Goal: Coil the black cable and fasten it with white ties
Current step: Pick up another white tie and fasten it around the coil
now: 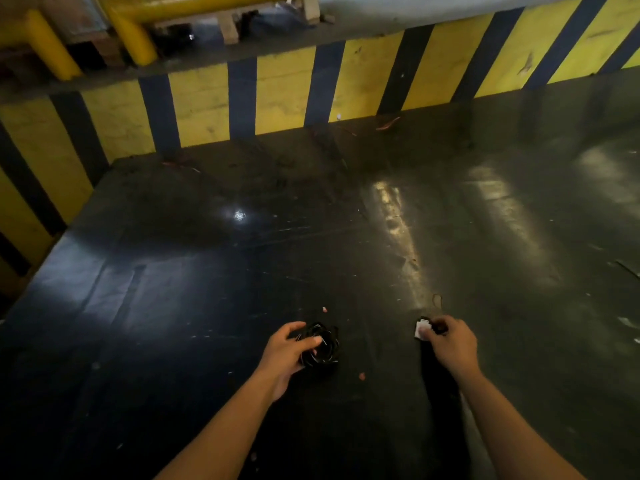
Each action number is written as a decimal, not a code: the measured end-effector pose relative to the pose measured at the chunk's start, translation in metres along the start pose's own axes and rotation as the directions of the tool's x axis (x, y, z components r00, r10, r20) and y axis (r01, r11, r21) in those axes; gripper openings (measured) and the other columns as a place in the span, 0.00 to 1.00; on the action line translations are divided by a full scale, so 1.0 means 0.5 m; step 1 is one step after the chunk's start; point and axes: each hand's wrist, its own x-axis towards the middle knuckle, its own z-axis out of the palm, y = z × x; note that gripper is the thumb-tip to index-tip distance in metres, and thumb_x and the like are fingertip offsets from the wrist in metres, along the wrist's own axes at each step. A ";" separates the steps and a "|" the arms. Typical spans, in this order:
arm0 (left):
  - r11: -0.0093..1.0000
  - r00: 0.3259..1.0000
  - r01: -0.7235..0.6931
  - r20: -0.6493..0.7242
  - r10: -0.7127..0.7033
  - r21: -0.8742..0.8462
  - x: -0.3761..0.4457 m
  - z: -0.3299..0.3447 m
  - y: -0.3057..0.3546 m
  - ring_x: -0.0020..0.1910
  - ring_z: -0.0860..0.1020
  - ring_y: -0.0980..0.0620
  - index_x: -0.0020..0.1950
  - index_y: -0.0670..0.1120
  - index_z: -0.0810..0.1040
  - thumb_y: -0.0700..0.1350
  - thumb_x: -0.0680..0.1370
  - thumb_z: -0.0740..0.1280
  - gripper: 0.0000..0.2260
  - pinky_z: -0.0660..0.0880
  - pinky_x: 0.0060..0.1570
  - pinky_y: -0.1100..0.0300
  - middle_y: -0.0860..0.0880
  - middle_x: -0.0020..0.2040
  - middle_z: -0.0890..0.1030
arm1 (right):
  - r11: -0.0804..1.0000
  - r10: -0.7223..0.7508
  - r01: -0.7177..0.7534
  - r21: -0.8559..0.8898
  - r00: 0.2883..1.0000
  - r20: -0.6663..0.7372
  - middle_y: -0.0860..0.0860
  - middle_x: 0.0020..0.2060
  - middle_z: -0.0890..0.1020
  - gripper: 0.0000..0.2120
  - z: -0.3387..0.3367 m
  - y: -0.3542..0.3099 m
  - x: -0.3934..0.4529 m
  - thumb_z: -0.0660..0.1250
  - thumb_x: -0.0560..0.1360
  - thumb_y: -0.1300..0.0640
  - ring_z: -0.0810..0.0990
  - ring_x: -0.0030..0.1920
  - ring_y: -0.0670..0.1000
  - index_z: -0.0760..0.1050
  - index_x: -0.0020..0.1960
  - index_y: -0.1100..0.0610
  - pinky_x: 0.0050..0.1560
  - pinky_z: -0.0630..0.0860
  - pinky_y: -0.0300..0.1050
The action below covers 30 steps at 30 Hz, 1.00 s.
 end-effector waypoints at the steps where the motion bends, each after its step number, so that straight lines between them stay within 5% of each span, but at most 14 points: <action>1: 1.000 1.000 -0.001 0.009 0.001 -0.005 0.000 -0.002 -0.002 0.52 0.80 0.47 0.62 0.48 0.73 0.38 0.72 0.71 0.20 0.77 0.55 0.49 0.46 0.56 0.78 | 1.000 0.016 -0.016 -0.007 1.000 0.014 0.57 0.45 0.80 0.11 -0.006 -0.005 0.005 0.72 0.69 0.57 0.78 0.50 0.58 0.80 0.50 0.60 0.46 0.67 0.43; 9: 0.985 0.977 -0.168 0.126 0.170 -0.026 -0.011 -0.014 0.047 0.43 0.80 0.48 0.61 0.52 0.76 0.36 0.73 0.69 0.19 0.77 0.56 0.49 0.44 0.54 0.79 | 0.956 0.133 -0.167 0.243 0.980 0.150 0.57 0.37 0.82 0.02 0.024 -0.051 -0.041 0.71 0.70 0.64 0.80 0.40 0.57 0.81 0.42 0.60 0.50 0.77 0.54; 14: 0.935 0.920 -0.346 0.224 0.322 0.075 -0.023 -0.019 0.090 0.33 0.78 0.56 0.57 0.46 0.80 0.37 0.75 0.68 0.12 0.77 0.45 0.61 0.45 0.45 0.81 | 0.950 -0.146 0.075 0.302 0.965 0.219 0.48 0.32 0.80 0.05 -0.006 -0.164 -0.113 0.69 0.72 0.64 0.77 0.32 0.44 0.81 0.44 0.56 0.34 0.72 0.36; 17: 0.885 0.879 -0.430 0.307 0.365 0.179 -0.027 -0.013 0.112 0.37 0.78 0.56 0.50 0.48 0.83 0.39 0.75 0.68 0.07 0.76 0.44 0.62 0.48 0.45 0.81 | 0.931 -0.327 0.254 0.264 0.900 0.287 0.46 0.31 0.80 0.05 -0.063 -0.246 -0.147 0.69 0.72 0.63 0.76 0.29 0.38 0.81 0.47 0.57 0.32 0.71 0.30; 22: 0.817 0.786 -0.525 0.503 0.359 0.237 -0.055 0.021 0.189 0.40 0.78 0.57 0.49 0.46 0.83 0.51 0.75 0.68 0.10 0.72 0.46 0.60 0.51 0.41 0.82 | 0.870 -0.477 0.486 0.083 0.784 0.397 0.44 0.31 0.81 0.05 -0.144 -0.367 -0.176 0.70 0.72 0.58 0.78 0.33 0.38 0.81 0.42 0.48 0.38 0.73 0.35; 26: 0.809 0.688 -0.568 0.626 0.366 0.151 -0.081 0.052 0.253 0.34 0.77 0.58 0.49 0.39 0.80 0.49 0.77 0.64 0.14 0.73 0.38 0.64 0.48 0.38 0.79 | 0.796 -0.546 0.603 -0.048 0.750 0.373 0.49 0.37 0.83 0.03 -0.199 -0.435 -0.174 0.69 0.72 0.56 0.79 0.36 0.42 0.81 0.44 0.52 0.41 0.76 0.41; 30: 0.785 0.621 -0.613 0.672 0.404 0.095 -0.105 0.073 0.315 0.32 0.76 0.59 0.45 0.45 0.80 0.50 0.75 0.66 0.09 0.73 0.36 0.65 0.50 0.36 0.78 | 0.766 -0.579 0.637 -0.090 0.744 0.333 0.50 0.39 0.83 0.04 -0.254 -0.472 -0.160 0.68 0.73 0.56 0.81 0.40 0.47 0.81 0.45 0.54 0.45 0.77 0.47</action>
